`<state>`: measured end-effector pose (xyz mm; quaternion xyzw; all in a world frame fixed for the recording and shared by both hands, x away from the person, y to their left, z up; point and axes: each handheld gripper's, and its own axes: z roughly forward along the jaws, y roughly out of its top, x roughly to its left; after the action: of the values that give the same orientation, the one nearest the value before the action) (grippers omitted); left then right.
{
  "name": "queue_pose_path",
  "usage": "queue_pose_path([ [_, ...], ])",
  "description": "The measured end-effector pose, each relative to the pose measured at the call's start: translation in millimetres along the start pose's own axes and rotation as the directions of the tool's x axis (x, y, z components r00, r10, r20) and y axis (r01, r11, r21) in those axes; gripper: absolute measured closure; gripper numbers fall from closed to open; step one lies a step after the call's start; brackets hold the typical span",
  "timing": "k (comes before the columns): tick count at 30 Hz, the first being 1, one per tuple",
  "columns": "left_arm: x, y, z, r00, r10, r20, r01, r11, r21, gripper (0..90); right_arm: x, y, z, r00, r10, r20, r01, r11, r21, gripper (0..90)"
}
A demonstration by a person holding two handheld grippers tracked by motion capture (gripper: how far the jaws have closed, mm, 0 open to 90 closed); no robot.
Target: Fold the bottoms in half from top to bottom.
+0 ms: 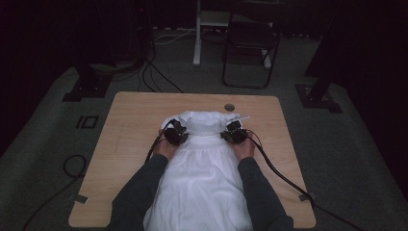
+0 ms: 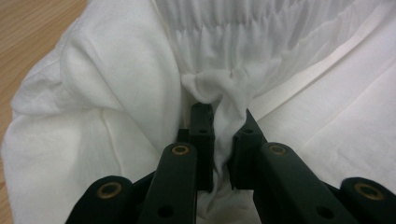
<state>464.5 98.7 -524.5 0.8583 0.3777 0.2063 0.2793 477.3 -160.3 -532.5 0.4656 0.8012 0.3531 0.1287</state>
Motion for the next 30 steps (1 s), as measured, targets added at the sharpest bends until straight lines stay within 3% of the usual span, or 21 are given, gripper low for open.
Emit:
queue_pose_path([
  [3, 2.2, -2.2, -11.8, 0.9987, -0.028, 0.043, 0.030, 0.9991, -0.030, 86.8, 2.6, 1.0, -6.7, 1.0000, -0.006, -0.004, 0.006, 1.0000, -0.007, 86.6],
  [5, 4.2, -4.4, -26.1, 0.9957, -0.052, 0.077, 0.059, 0.9947, -0.084, 88.1, 4.8, 1.7, -20.0, 0.9997, -0.008, -0.025, 0.007, 0.9983, -0.059, 86.9],
  [10, 0.9, -6.1, -76.2, 0.9900, -0.054, 0.130, 0.080, 0.9765, -0.200, 88.2, 16.7, 4.2, -61.2, 0.9952, -0.074, -0.063, 0.063, 0.9850, -0.161, 87.0],
  [13, -7.9, -9.6, -109.8, 0.9854, -0.039, 0.166, 0.081, 0.9629, -0.257, 88.1, 30.1, 1.8, -91.6, 0.9890, -0.134, -0.062, 0.119, 0.9708, -0.209, 87.0],
  [14, -12.3, -13.6, -120.4, 0.9806, -0.043, 0.191, 0.097, 0.9555, -0.279, 88.1, 33.4, 0.3, -99.0, 0.9871, -0.147, -0.063, 0.130, 0.9670, -0.219, 86.9],
  [17, -29.8, -30.9, -144.4, 0.9743, -0.019, 0.225, 0.087, 0.9515, -0.295, 87.9, 46.6, -12.1, -126.3, 0.9778, -0.191, -0.086, 0.164, 0.9545, -0.249, 86.9],
  [21, -51.7, -58.7, -152.0, 0.9627, 0.011, 0.270, 0.053, 0.9725, -0.227, 87.8, 63.0, -45.5, -140.8, 0.9632, -0.235, -0.131, 0.204, 0.9560, -0.211, 86.8],
  [24, -65.3, -80.2, -137.1, 0.9552, 0.007, 0.296, 0.037, 0.9889, -0.144, 87.8, 69.0, -70.7, -133.8, 0.9596, -0.236, -0.153, 0.213, 0.9652, -0.151, 86.7],
  [26, -71.2, -93.0, -122.3, 0.9536, -0.006, 0.301, 0.033, 0.9959, -0.084, 87.8, 70.7, -83.8, -124.7, 0.9597, -0.225, -0.168, 0.208, 0.9716, -0.113, 86.6],
  [28, -75.0, -101.1, -110.8, 0.9612, -0.010, 0.276, 0.020, 0.9991, -0.036, 87.7, 71.8, -93.1, -113.7, 0.9604, -0.209, -0.184, 0.198, 0.9772, -0.078, 86.4],
  [30, -77.3, -105.7, -100.9, 0.9764, 0.058, 0.208, -0.057, 0.9983, -0.012, 87.3, 74.0, -98.0, -105.8, 0.9587, -0.197, -0.205, 0.190, 0.9803, -0.055, 86.1],
])
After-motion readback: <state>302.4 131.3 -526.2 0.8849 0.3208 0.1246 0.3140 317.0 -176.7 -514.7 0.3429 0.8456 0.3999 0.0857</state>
